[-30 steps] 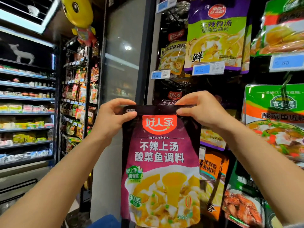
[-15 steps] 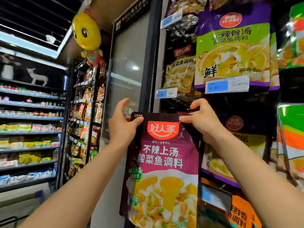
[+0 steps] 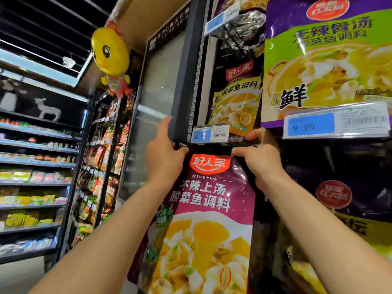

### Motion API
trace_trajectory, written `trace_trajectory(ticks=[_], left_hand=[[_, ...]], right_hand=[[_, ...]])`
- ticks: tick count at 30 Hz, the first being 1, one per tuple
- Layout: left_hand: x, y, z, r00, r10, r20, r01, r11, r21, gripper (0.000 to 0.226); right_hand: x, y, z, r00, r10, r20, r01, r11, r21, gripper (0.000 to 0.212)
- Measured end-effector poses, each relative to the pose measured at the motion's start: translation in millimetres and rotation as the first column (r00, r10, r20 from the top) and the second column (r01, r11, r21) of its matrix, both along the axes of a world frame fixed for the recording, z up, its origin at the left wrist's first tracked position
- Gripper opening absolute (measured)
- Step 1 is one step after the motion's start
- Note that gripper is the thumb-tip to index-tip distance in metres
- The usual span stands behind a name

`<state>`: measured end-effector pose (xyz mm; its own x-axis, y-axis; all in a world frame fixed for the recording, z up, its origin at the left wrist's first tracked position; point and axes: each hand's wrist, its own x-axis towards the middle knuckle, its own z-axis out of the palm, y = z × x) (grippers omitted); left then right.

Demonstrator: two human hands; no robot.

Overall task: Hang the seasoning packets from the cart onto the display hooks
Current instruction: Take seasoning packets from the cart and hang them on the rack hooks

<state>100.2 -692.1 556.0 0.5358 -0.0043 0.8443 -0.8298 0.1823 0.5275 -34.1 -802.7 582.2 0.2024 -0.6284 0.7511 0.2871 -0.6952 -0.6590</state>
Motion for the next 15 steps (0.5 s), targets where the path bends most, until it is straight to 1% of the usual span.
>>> trace_trajectory(ticks=[2,4,9,12,15], left_hand=[[1.8,-2.9,1.6,0.995,0.078,0.067,-0.079,0.997,0.008,0.075],[4.8,-3.8,-2.0,0.989,0.117,0.091,-0.116,0.993,-0.014,0.075],[15.7,-2.8,-7.7,0.991,0.115,0.074,-0.109,0.991,-0.073,0.076],[14.7,-5.1,-4.2,0.985,0.142,0.103,-0.139,0.990,-0.032,0.075],[13.9,-10.1,0.2,0.965,0.209,0.157,-0.212,0.977,0.005,0.075]], right_hand=[[3.0,-2.7,4.5,1.000,0.020,0.005,-0.020,1.000,-0.021,0.038],[5.8,-4.2,5.2,1.000,-0.001,-0.013,0.001,0.998,-0.060,0.039],[10.4,-1.4,6.9,0.998,0.033,-0.052,-0.039,0.992,-0.124,0.036],[10.0,-1.7,11.2,0.998,0.024,-0.054,-0.030,0.995,-0.098,0.034],[8.1,-6.5,15.2,0.999,-0.036,-0.036,0.033,0.996,-0.083,0.032]])
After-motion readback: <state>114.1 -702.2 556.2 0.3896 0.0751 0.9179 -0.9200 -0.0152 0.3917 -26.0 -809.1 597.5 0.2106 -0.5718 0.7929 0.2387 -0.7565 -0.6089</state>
